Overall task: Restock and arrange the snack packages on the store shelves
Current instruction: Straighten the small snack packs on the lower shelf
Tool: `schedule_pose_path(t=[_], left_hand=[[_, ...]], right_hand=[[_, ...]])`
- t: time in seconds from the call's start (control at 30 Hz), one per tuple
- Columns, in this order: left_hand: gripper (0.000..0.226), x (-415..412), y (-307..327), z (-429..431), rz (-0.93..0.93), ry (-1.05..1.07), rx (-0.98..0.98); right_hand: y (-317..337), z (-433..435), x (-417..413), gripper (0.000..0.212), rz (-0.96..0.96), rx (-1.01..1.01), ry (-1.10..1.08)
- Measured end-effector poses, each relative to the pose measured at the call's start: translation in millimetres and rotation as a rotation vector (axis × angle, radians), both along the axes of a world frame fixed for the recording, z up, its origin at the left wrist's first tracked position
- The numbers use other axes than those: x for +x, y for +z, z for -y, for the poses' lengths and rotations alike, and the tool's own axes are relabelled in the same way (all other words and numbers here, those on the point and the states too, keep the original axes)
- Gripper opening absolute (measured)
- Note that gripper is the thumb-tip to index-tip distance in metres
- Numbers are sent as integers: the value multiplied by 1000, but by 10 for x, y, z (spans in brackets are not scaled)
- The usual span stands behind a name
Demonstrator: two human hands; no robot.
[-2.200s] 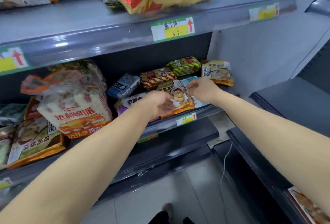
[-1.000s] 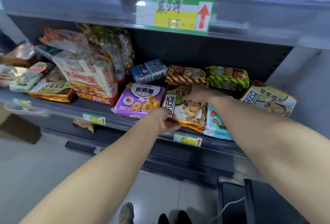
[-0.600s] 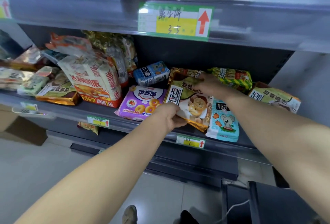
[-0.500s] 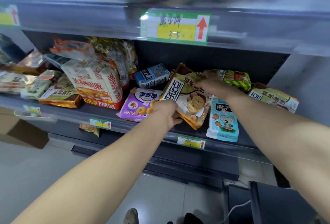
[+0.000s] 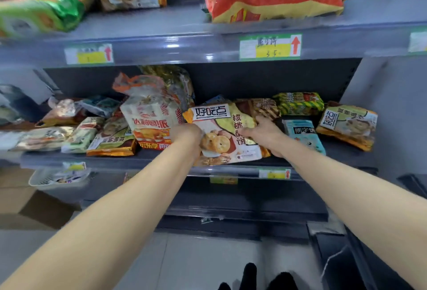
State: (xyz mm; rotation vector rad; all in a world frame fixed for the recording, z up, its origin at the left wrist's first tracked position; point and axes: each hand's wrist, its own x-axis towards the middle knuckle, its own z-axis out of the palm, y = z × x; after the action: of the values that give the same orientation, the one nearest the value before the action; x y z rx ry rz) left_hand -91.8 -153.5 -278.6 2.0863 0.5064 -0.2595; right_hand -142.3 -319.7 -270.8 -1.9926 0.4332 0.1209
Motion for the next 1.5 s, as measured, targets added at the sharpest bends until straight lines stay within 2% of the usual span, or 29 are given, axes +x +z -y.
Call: schedule_pose_path(t=[0.03,0.07,0.1,0.17,0.2,0.3,0.37,0.47,0.67,0.83,1.07,1.2,1.33,1.37,1.43,1.5], left_hand=[[46,-45,-2,-124,31,-39,1],[42,-43,70,-255,27,138,-243],[35,-41,89,-368,13,184,-390],[24,-145,143,-609,69,181,-445],[27,-197,163,-738,107,202,-477],[37,-364,266,-1049,221,125,-481],[32,-451,365,-1245,298,96,-466],[23,-474,556,-1502,403,100,-378],[21,-351,1347,-1846,657,44,-543],[34,24,2063,-1931,819,-41,-625],[31,935,2704,-1802,793,-115,-486],[31,1507,2753,-1727,753,-89,-427],[34,1923,2693,-1673,699,-71,-428],[34,2011,2670,-1662,686,-75,-419],[33,2155,2606,-1655,647,-97,-368],[36,2254,2543,-1656,614,-122,-331]], right_hand=[[32,-150,-70,59,6,16,9],[68,-296,-142,50,7,22,17],[86,-436,-199,39,20,30,17],[142,-705,-300,16,42,-10,23],[189,-845,-353,14,65,-56,40],[345,-1229,-485,16,134,-169,35],[481,-1466,-569,30,164,-225,8],[728,-1756,-648,32,245,-330,-1],[1521,-2086,-540,32,519,-399,-62],[2112,-2122,-140,33,675,-356,-100],[2566,-1968,1022,36,622,-334,-173],[2653,-1884,1730,34,477,-303,-184],[2672,-1836,2178,38,446,-279,-229],[2659,-1836,2248,33,435,-283,-228],[2607,-1841,2371,7,387,-290,-194],[2537,-1852,2473,6,343,-287,-178]])
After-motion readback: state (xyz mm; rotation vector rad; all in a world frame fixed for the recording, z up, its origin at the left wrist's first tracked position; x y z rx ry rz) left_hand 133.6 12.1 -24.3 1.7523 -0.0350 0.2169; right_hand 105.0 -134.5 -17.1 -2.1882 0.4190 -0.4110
